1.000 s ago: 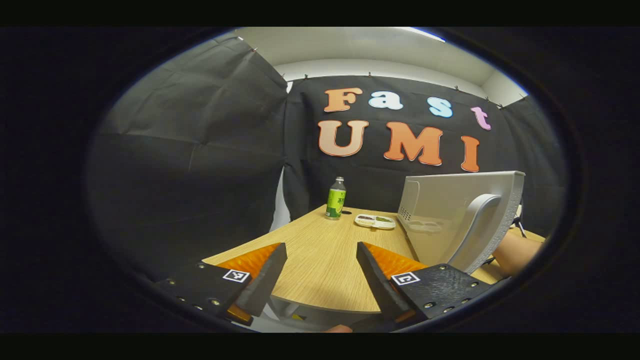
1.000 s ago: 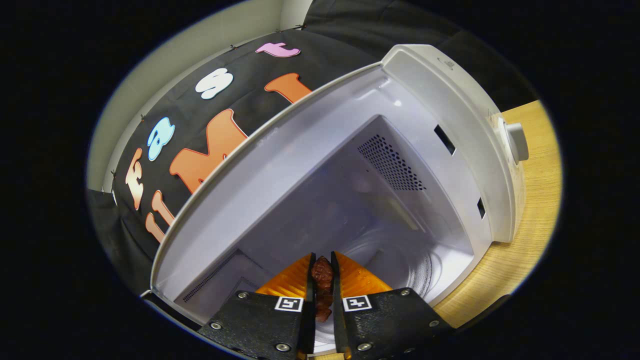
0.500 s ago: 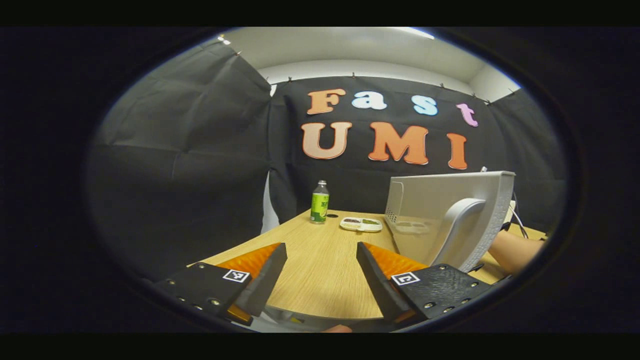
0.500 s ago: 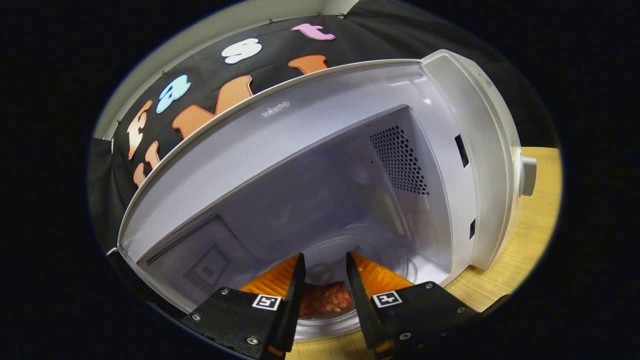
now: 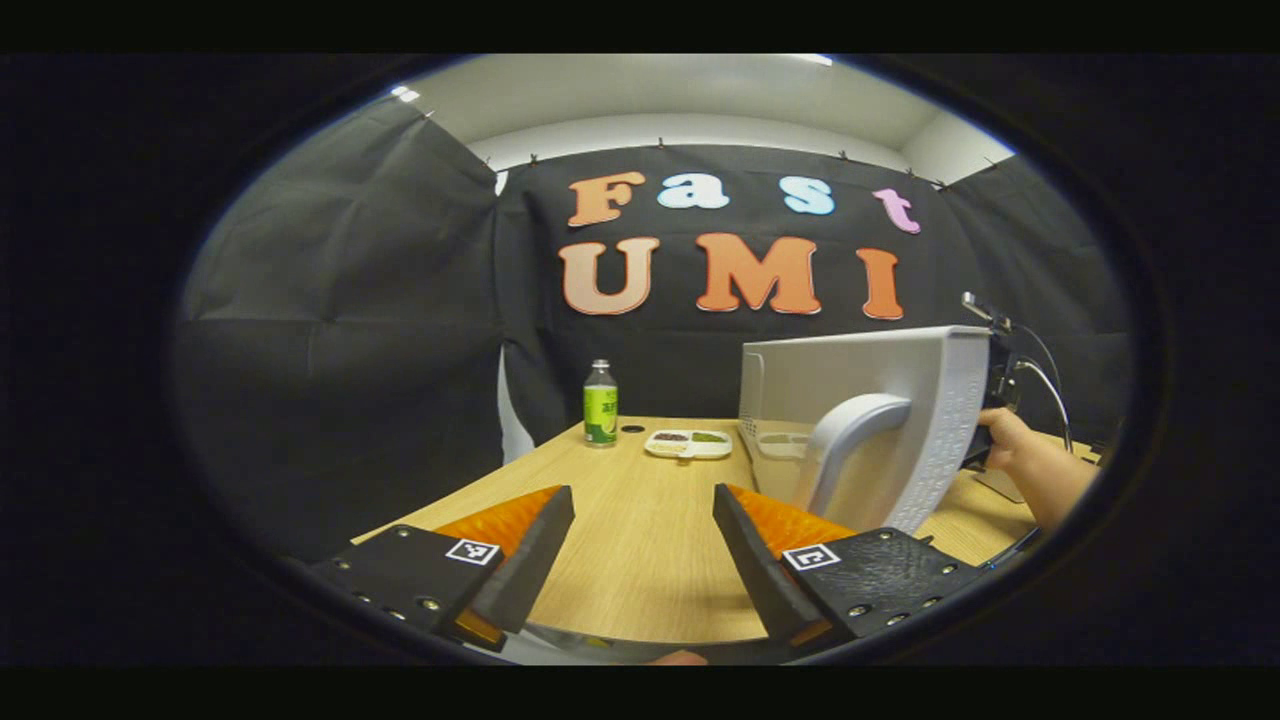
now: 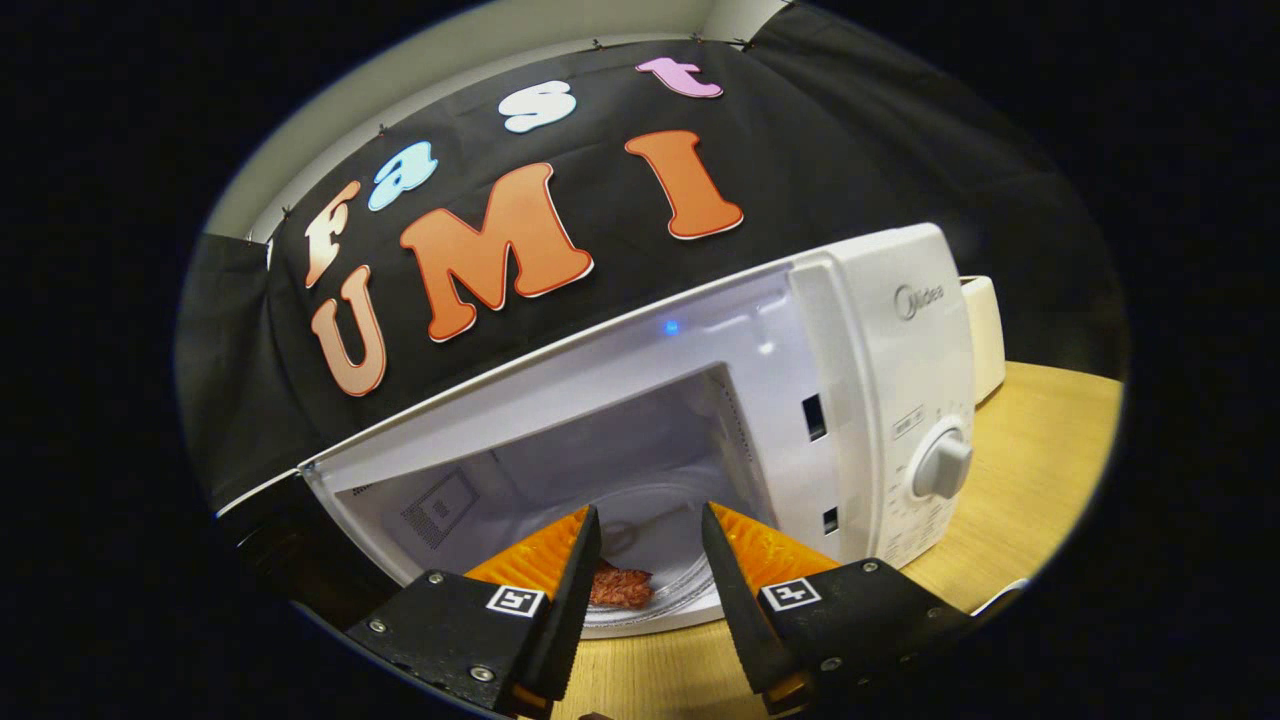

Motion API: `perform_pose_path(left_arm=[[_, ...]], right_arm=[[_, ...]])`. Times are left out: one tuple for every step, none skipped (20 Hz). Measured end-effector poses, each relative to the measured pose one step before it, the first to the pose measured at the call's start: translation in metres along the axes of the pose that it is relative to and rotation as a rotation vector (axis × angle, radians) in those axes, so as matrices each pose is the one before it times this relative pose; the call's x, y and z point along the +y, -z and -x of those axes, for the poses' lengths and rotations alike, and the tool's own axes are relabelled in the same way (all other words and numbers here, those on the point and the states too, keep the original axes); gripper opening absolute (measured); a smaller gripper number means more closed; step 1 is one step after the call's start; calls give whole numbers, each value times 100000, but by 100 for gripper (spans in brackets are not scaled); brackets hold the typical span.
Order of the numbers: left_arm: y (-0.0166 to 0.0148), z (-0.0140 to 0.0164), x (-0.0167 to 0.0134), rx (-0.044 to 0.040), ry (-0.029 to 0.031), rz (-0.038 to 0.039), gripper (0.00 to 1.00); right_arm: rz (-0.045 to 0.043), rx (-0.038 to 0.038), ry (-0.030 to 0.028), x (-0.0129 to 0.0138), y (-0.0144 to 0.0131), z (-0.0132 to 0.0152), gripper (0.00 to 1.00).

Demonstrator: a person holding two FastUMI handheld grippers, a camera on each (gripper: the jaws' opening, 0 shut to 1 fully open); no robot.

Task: Open the microwave oven with the left hand, put the food in, and close the microwave oven.

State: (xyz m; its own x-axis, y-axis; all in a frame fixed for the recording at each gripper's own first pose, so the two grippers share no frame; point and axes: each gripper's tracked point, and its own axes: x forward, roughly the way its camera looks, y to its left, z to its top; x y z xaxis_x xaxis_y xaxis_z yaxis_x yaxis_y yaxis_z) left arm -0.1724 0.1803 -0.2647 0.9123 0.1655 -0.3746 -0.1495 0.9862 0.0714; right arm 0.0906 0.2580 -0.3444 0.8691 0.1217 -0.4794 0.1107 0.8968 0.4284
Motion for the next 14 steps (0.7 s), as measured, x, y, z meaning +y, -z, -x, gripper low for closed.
perform_pose_path(left_arm=[[-66,145,-706,253,1024,-640,86],[42,319,-925,172,1944,109,86],[-149,154,-1056,-131,2468,364,85],[-126,2,-1016,-197,2743,362,86],[-40,-151,-1205,-15,2966,145,86],[-80,-98,-1252,-330,3232,185,86],[-174,-87,-1285,-452,3442,318,86],[-105,-314,-1322,-247,3238,448,86],[76,-470,-1302,127,3334,493,86],[89,-526,-1408,437,3459,539,84],[56,-627,-1285,321,3455,-186,86],[62,-525,-1495,-210,3049,-815,80],[-71,-749,-1170,106,2726,-972,77],[138,-880,-1292,208,2873,-872,74]], right_arm=[[1884,-1592,-1218,-373,-991,1023,66],[2282,-1507,-1058,-374,-977,1036,67],[2327,-1351,-1382,-424,-929,1037,68],[2125,-517,-1171,-455,-769,1073,70],[1510,-532,-1065,-591,-603,1131,72],[792,-1703,-1027,-603,-1026,1044,75],[340,-1639,-341,-684,-1030,900,77],[219,-1826,-714,-766,-839,946,79],[669,-1645,-145,-898,-1005,900,79],[923,-1034,-270,-837,-602,784,80],[1255,-719,246,-990,-627,671,81],[916,-504,-131,-1074,-463,694,82],[434,-443,154,-1016,-504,630,82],[471,-356,405,-1047,-408,715,82]])
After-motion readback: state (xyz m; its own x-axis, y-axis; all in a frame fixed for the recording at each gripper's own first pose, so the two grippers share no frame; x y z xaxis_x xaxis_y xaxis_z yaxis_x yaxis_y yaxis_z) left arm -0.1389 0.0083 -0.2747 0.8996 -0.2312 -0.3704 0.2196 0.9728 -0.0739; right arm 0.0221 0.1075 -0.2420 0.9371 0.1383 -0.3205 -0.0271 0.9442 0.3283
